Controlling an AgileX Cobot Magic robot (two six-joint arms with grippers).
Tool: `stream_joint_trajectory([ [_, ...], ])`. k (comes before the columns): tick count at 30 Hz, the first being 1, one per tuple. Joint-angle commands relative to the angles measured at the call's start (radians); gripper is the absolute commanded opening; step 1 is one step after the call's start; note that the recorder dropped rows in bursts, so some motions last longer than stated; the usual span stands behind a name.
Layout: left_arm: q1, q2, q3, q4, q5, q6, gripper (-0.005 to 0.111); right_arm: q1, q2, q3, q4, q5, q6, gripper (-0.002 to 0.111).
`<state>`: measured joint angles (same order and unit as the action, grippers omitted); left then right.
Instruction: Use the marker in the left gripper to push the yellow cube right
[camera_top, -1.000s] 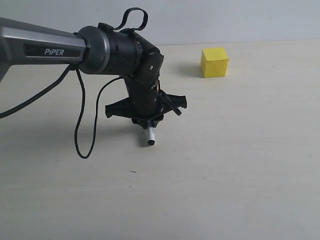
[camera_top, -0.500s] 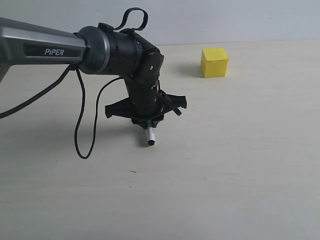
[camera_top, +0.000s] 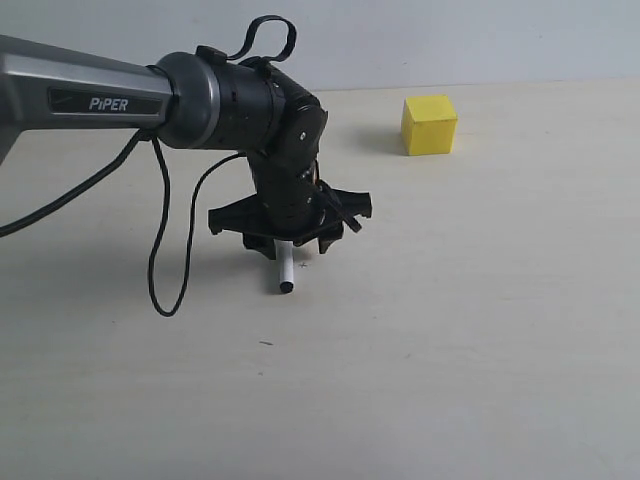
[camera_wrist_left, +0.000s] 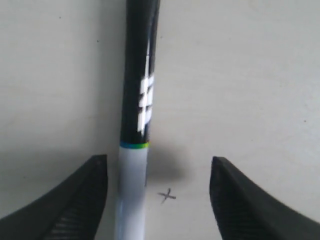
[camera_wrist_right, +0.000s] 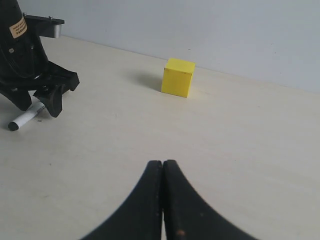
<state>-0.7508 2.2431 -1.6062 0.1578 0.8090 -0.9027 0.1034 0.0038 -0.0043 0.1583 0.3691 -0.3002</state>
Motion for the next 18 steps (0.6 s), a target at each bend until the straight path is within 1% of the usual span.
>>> stream_joint_trajectory([
  [1,0.006,0.002,0.001,0.017,0.005,0.016,0.060,0.001,-0.004,0.004,0.000,-0.011,-0.002,0.000],
  [5,0.021,-0.011,0.001,0.021,0.019,0.057,0.060,0.001,-0.004,0.004,0.000,-0.011,-0.002,0.000],
  [9,0.055,-0.057,0.001,0.021,0.050,0.102,0.060,0.001,-0.004,0.004,0.000,-0.011,-0.002,0.000],
  [11,0.072,-0.095,0.001,0.021,0.061,0.153,0.060,0.001,-0.004,0.004,0.000,-0.011,-0.002,0.000],
  [12,0.080,-0.112,0.001,0.021,0.061,0.182,0.059,0.001,-0.004,0.004,0.000,-0.011,-0.002,0.000],
  [16,0.094,-0.219,0.001,0.021,0.059,0.385,0.059,0.001,-0.004,0.004,0.000,-0.011,-0.002,0.000],
  [18,0.094,-0.275,0.001,0.023,0.061,0.467,0.057,0.001,-0.004,0.004,0.000,-0.011,-0.002,0.000],
])
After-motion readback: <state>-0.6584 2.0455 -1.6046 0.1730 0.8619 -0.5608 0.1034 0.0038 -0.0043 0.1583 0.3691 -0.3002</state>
